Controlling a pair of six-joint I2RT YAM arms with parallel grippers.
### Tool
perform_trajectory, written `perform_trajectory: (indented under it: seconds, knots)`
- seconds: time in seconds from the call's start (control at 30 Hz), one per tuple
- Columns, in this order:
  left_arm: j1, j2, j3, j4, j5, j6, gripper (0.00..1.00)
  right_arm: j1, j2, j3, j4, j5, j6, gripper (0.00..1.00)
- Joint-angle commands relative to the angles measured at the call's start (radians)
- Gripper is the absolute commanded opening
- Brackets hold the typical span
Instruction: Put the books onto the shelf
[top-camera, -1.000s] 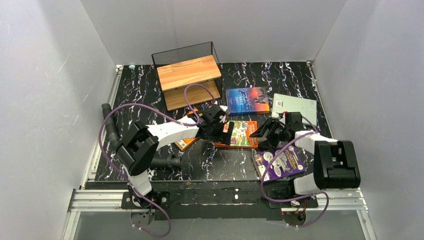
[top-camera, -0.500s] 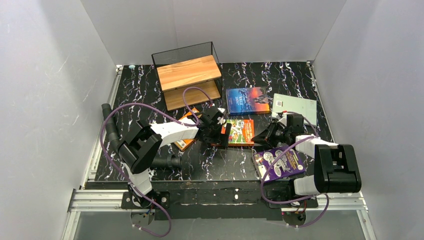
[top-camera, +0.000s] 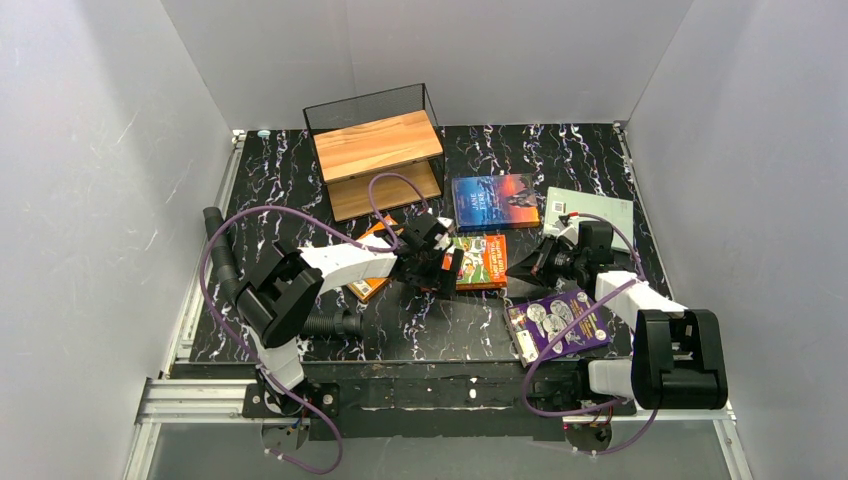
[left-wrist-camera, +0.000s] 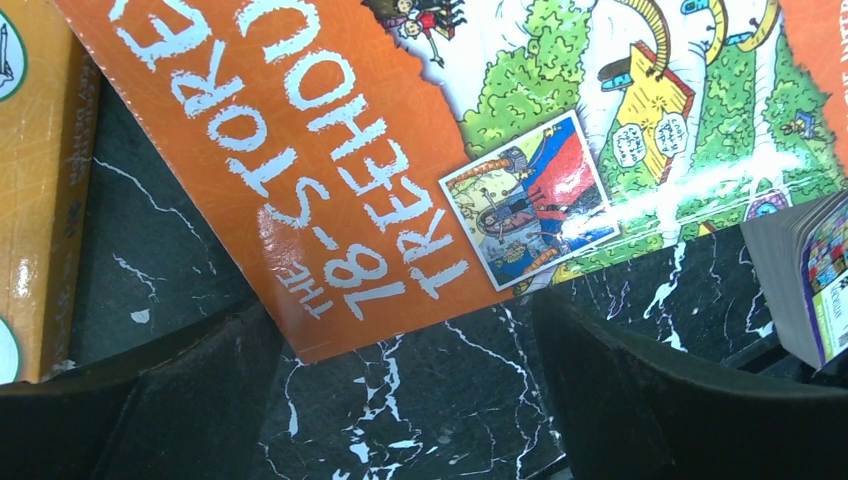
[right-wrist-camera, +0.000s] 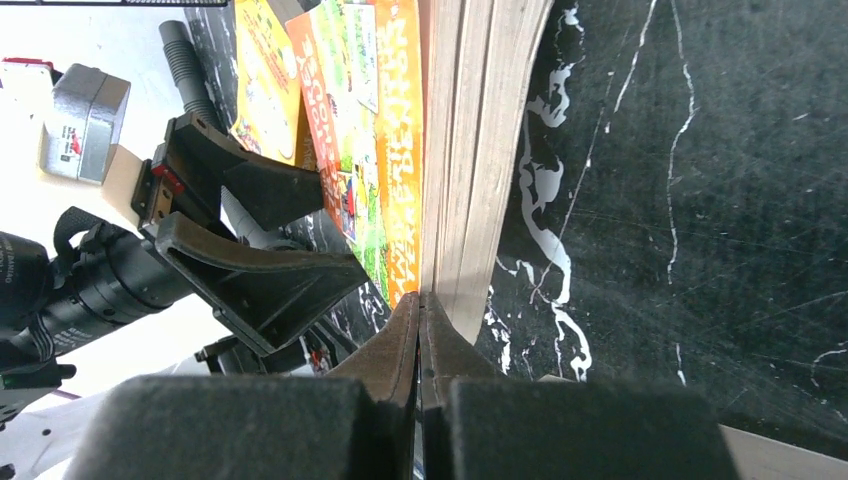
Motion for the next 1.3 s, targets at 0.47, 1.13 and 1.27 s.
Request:
perform_trajectory:
  seconds: [0.47, 1.13, 1.27]
  knots:
    - [-0.104, -0.089, 0.079, -0.151, -0.078, 0.334, 0.96, 0.02, -0.063, 0.099, 0.04, -0.161, 0.125, 0.01]
    - [-0.421, 0.101, -0.085, 0.75, -0.732, 1.307, 0.98, 0.026, -0.086, 0.12, 0.032, -0.172, 0.155, 0.01]
    - [-0.427, 0.099, -0.081, 0.747, -0.722, 1.301, 0.98, 0.027, -0.087, 0.123, 0.028, -0.171, 0.155, 0.01]
